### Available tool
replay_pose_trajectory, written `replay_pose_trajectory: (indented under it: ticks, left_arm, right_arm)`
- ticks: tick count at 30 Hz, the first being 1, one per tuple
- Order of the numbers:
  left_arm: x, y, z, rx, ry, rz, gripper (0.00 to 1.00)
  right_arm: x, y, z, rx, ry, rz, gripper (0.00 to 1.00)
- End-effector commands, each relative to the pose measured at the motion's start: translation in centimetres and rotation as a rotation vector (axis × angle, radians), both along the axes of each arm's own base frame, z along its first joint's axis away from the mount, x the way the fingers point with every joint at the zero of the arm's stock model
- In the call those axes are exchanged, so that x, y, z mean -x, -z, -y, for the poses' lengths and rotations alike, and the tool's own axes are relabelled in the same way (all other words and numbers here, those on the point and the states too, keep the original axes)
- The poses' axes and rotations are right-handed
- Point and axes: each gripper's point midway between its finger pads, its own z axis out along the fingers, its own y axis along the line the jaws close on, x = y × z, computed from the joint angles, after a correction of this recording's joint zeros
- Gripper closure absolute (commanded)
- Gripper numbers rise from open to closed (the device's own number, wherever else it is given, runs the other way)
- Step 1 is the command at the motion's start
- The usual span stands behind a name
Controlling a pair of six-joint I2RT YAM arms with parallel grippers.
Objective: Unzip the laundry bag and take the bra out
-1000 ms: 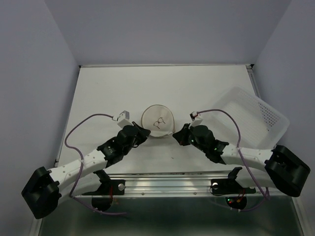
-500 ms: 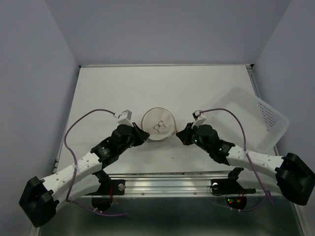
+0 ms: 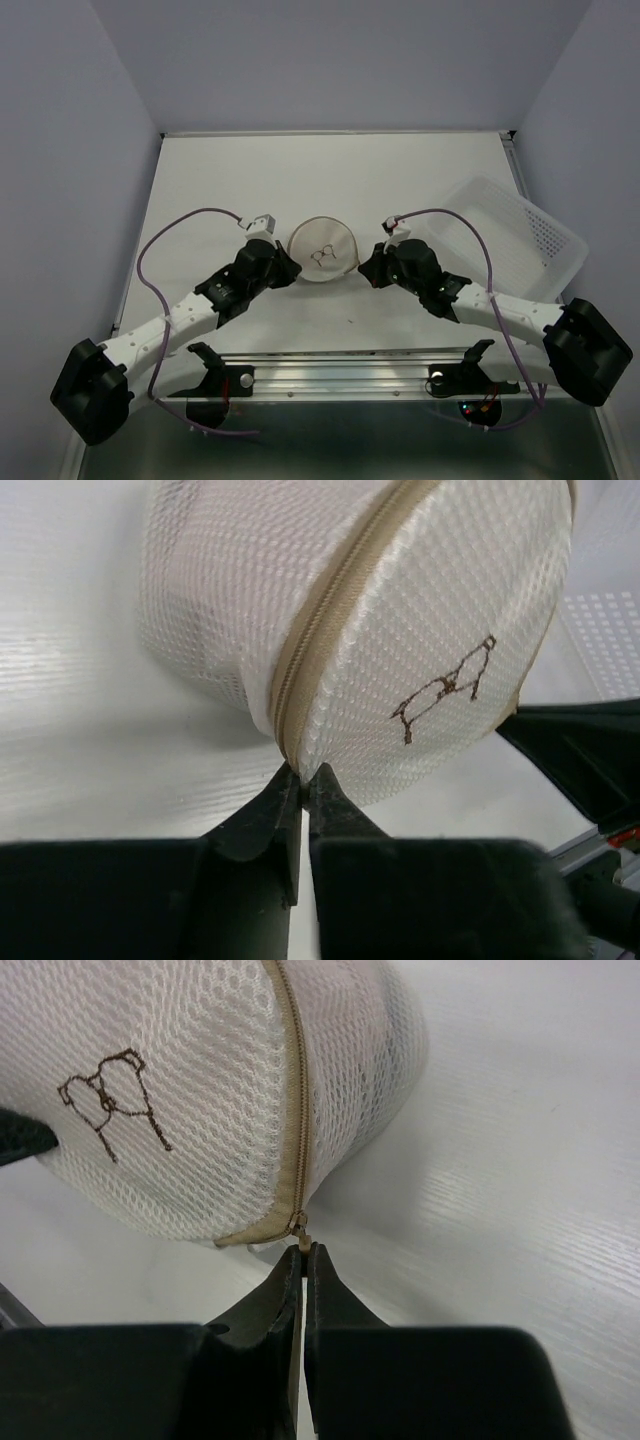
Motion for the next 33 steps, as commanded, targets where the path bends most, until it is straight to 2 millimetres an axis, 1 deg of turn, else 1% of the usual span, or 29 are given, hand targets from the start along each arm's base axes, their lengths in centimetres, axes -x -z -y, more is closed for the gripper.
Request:
replay_pose_trajectory:
  ticks: [1,2,3,4,5,6,7,8,9,10,11,12,14,15,16,17,18,19,21,22,23,24,25,27,28,30,31,32,33]
  left_arm:
    - [-3.9,-2.5,-3.0,-0.107,-0.126,0.071,0.82]
    - [-4.6,-3.2,-2.9,-0.094,-0.134,0.084,0.76]
    - [-5.9,-4.8,-2.9,-0.073,-0.146,0.113,0.67]
    - [-6.6,-4.7,-2.8,-0.081,-0.149,0.109,0.61]
    - [-7.6,-5.5,-2.5,-0.068,-0.152,0.128,0.59]
    - [-8.3,-5.7,-2.4,-0.066,-0.154,0.131,0.57]
    - [-9.4,-6.8,-2.1,-0.057,-0.154,0.152,0.55]
    - [-10.3,-6.3,-1.5,-0.065,-0.147,0.142,0.54]
    - [-10.8,-6.4,-0.9,-0.057,-0.13,0.141,0.48]
    - [-11.5,-6.5,-0.2,-0.054,-0.119,0.138,0.44]
    - [-11.6,-6.7,0.4,-0.038,-0.097,0.131,0.36]
    - [-11.5,-7.2,0.8,-0.007,-0.095,0.129,0.31]
    - [-10.6,-7.6,1.2,0.036,-0.098,0.129,0.2]
    - [-10.3,-7.7,0.8,0.048,-0.128,0.132,0.11]
    - [-9.1,-7.5,0.2,0.065,-0.143,0.134,0.09]
    - [-8.3,-7.2,0.1,0.102,-0.169,0.116,0.07]
    - [-7.5,-6.8,0.1,0.115,-0.185,0.109,0.06]
    - [-6.1,-6.0,-0.5,0.133,-0.197,0.099,0.06]
    - [-4.5,-5.2,-0.3,0.189,-0.225,0.07,0.06]
    - [-3.4,-4.2,-0.7,0.207,-0.234,0.06,0.07]
    - [-2.9,-3.8,-0.7,0.246,-0.263,0.041,0.06]
    - [-2.1,-3.4,-0.1,0.269,-0.251,0.027,0.06]
    - [-1.3,-2.3,-0.1,0.28,-0.251,0.009,0.06]
    - [-0.8,-2.2,0.7,0.334,-0.249,0.004,0.07]
    - [-0.2,-2.1,1.6,0.371,-0.239,-0.013,0.07]
    - [0.0,-2.0,2.6,0.426,-0.234,-0.009,0.09]
    - [0.3,-1.5,3.4,0.435,-0.23,-0.033,0.09]
    - [0.0,-1.8,3.8,0.45,-0.235,-0.02,0.1]
    - [0.0,-1.8,4.2,0.446,-0.238,-0.021,0.1]
  right_arm:
    - [-1.1,-1.5,0.1,-0.023,0.01,0.033,0.99]
    - [-0.9,-1.4,0.0,-0.035,0.004,0.026,0.99]
    - [-0.2,-1.1,-0.3,-0.05,-0.006,0.008,0.99]
    - [0.2,-1.3,-0.8,-0.067,-0.019,0.008,0.99]
    - [0.8,-1.2,-1.3,-0.079,-0.04,-0.002,0.99]
    - [0.9,-1.3,-1.6,-0.097,-0.043,-0.009,0.99]
    - [1.4,-1.4,-2.2,-0.122,-0.051,-0.027,0.99]
    - [1.3,-1.6,-2.4,-0.14,-0.046,-0.027,0.99]
    - [1.5,-1.4,-2.8,-0.147,-0.05,-0.038,0.99]
    - [1.6,-1.6,-3.2,-0.168,-0.046,-0.043,0.99]
    - [1.4,-1.3,-3.1,-0.165,-0.026,-0.05,0.99]
    - [1.1,-1.6,-3.3,-0.18,-0.012,-0.052,0.99]
    - [0.7,-1.6,-3.3,-0.186,0.009,-0.054,0.99]
    - [0.5,-1.7,-3.2,-0.187,0.025,-0.052,0.99]
    - [0.3,-1.9,-3.3,-0.197,0.033,-0.053,0.99]
    - [0.2,-2.0,-3.4,-0.202,0.038,-0.05,0.99]
    - [0.0,-2.1,-3.4,-0.204,0.045,-0.048,0.99]
    - [-0.1,-2.2,-3.5,-0.207,0.049,-0.048,0.99]
    - [-0.4,-2.3,-3.6,-0.211,0.054,-0.043,0.99]
    - [-0.5,-2.3,-3.7,-0.213,0.056,-0.044,0.99]
    - [-0.6,-2.3,-3.8,-0.215,0.058,-0.044,0.99]
    - [-0.6,-2.3,-3.9,-0.219,0.059,-0.045,0.99]
    - [-0.7,-2.4,-3.9,-0.223,0.062,-0.044,0.99]
    - [-0.8,-2.1,-4.0,-0.226,0.064,-0.052,0.99]
    - [-0.8,-2.1,-4.2,-0.233,0.062,-0.056,0.99]
    - [-0.7,-1.9,-4.3,-0.237,0.059,-0.064,0.99]
    - [-0.7,-1.9,-4.4,-0.244,0.061,-0.068,0.99]
    - [-0.7,-1.9,-4.4,-0.246,0.06,-0.068,0.99]
    - [-0.4,-1.9,-4.7,-0.246,0.051,-0.071,0.99]
